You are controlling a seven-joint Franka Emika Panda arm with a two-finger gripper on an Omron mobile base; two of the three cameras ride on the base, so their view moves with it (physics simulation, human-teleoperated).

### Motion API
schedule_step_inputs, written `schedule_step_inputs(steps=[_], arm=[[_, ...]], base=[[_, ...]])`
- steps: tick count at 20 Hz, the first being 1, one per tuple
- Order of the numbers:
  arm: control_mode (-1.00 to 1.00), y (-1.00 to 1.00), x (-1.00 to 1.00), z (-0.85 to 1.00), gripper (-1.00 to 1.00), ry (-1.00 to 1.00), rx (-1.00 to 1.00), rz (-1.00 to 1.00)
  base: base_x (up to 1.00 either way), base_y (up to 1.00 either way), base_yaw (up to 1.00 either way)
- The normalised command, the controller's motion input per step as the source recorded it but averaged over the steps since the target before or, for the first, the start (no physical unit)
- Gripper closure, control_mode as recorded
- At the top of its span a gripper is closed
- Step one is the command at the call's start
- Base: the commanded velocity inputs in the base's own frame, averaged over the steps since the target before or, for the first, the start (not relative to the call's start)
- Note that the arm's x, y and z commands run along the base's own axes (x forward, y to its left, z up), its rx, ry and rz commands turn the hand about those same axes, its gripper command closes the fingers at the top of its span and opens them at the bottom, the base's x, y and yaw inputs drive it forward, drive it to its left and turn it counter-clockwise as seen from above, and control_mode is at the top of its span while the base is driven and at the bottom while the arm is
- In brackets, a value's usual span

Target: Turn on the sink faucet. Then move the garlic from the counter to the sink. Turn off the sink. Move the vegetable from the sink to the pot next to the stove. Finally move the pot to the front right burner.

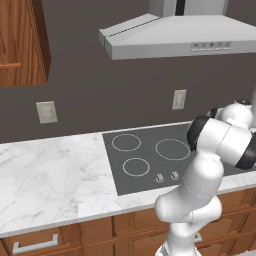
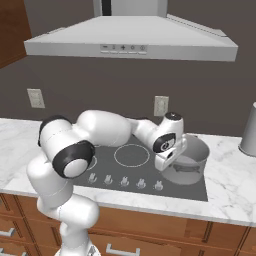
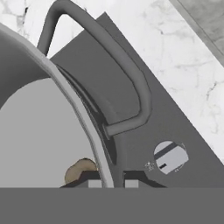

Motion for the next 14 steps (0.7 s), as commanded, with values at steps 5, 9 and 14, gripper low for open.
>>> schedule_step_inputs(steps=[5,9,14], arm=[[-1.0,-0.04,0.0,-0.13,1.0,0.0,0.02,0.03],[-1.0,-0.02,0.0,-0.14,1.0,0.0,0.02,0.02],[-1.0,0.0,0.0,-0.07,1.0,0.0,0.02,0.01]], base=[[0.0,0.0,0.0],[0.0,0.0,0.0],[0.0,0.0,0.0]])
